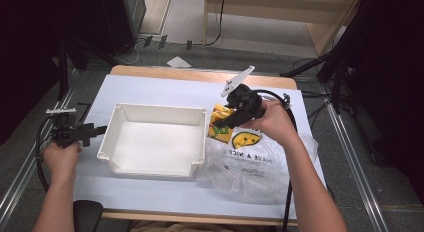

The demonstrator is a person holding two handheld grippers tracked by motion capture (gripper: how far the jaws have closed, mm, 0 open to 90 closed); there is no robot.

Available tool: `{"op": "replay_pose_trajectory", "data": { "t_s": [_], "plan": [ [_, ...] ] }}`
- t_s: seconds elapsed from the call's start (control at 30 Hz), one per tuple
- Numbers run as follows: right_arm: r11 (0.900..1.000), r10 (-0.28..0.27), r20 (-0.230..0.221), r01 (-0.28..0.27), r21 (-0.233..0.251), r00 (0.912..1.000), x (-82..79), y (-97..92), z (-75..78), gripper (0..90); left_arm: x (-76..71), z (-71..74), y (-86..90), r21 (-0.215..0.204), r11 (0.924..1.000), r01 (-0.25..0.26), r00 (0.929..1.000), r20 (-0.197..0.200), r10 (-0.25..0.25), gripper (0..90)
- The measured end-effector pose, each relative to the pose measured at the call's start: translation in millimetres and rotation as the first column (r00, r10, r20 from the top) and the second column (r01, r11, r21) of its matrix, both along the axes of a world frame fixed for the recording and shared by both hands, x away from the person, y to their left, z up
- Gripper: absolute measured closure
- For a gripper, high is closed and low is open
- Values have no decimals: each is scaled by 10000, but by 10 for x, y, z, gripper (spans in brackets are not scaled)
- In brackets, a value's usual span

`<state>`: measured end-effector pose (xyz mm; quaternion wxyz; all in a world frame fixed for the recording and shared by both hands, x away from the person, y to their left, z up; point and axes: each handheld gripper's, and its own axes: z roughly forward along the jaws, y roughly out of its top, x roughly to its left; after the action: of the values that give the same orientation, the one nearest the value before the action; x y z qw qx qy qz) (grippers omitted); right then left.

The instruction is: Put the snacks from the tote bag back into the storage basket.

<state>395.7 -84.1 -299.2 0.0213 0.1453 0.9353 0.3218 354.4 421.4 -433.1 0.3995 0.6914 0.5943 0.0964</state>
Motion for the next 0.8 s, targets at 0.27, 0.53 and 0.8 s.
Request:
{"op": "replay_pose_trajectory", "data": {
  "t_s": [0.27, 0.53, 0.8],
  "plan": [
    [9997, 221, 14, -221, -37, 9998, 50, 155, 55, 528, -9, 7, 18, -80, 10000, -37, 10000, 60, 38, 219],
    [9985, 532, 208, -529, -148, 9984, 87, 370, 123, 528, -12, 12, 16, -128, 9999, -27, 9999, 125, 29, 219],
    [9961, 881, 270, -879, -72, 9957, 118, 588, 128, 528, -14, 13, 23, -161, 9999, -16, 9999, 130, 18, 219]
  ]
}}
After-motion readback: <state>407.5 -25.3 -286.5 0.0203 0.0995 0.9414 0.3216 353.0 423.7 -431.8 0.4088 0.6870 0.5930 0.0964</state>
